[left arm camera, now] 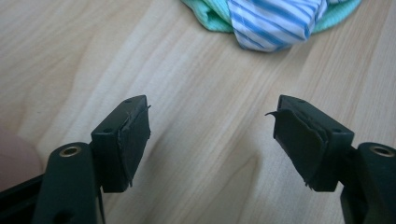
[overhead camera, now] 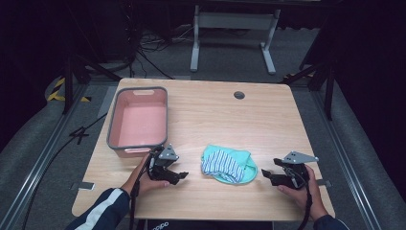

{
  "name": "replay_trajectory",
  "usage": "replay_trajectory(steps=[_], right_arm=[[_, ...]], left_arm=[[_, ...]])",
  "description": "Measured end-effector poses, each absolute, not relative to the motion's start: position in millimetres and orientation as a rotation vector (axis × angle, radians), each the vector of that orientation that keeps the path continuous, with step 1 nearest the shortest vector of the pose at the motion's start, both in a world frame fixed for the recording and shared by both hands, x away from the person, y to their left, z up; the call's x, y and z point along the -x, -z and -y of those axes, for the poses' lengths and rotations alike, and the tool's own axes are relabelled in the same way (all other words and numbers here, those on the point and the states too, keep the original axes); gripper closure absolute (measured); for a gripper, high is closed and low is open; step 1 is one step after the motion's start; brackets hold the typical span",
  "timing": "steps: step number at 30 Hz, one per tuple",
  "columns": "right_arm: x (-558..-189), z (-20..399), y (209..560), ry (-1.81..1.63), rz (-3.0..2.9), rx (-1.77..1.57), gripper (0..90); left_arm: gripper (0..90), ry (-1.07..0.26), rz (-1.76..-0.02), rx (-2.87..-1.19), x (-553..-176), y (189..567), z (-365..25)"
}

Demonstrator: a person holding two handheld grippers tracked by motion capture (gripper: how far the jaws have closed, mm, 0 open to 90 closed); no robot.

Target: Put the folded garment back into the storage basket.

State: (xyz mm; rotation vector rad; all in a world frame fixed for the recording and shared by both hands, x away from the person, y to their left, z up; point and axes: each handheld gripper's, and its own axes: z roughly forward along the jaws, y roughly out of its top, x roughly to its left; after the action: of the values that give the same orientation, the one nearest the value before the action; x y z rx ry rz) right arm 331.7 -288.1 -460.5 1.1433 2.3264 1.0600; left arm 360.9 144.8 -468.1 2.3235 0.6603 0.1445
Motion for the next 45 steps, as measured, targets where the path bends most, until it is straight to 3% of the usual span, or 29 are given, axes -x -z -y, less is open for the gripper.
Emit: replay_trajectory(steps=[9, 14, 18, 25, 31, 45], right_arm=[[-330.4, 281.2, 461.6, -1.065, -2.353, -1.119, 34.5], [-331.0, 278.2, 463.2, -1.055, -2.374, -1.107, 34.8], [-333.5, 275.9, 461.4, -1.064, -2.372, -1.112, 35.3], [-344.2, 255.2, 455.7, -1.079, -2.371, -1.092, 37.3], [-354.6, 236.4, 457.3, -1.05, -2.375, -1.113, 37.9], [-363.1, 218.7, 475.1, -0.932, -2.363, -1.24, 31.9]], left_arm=[[29.2, -0.268, -0.507, -2.253, -344.2, 442.1, -128.8], [27.9, -0.289, -0.569, -2.225, -363.5, 429.1, -117.0], [27.6, -0.274, -0.653, -2.257, -387.4, 435.3, -108.8], [31.2, -0.254, -0.616, -2.311, -399.8, 450.0, -84.4], [31.2, -0.228, -0.688, -2.295, -421.1, 461.4, -74.7], [25.7, -0.199, -0.692, -2.306, -416.0, 478.2, -61.7]])
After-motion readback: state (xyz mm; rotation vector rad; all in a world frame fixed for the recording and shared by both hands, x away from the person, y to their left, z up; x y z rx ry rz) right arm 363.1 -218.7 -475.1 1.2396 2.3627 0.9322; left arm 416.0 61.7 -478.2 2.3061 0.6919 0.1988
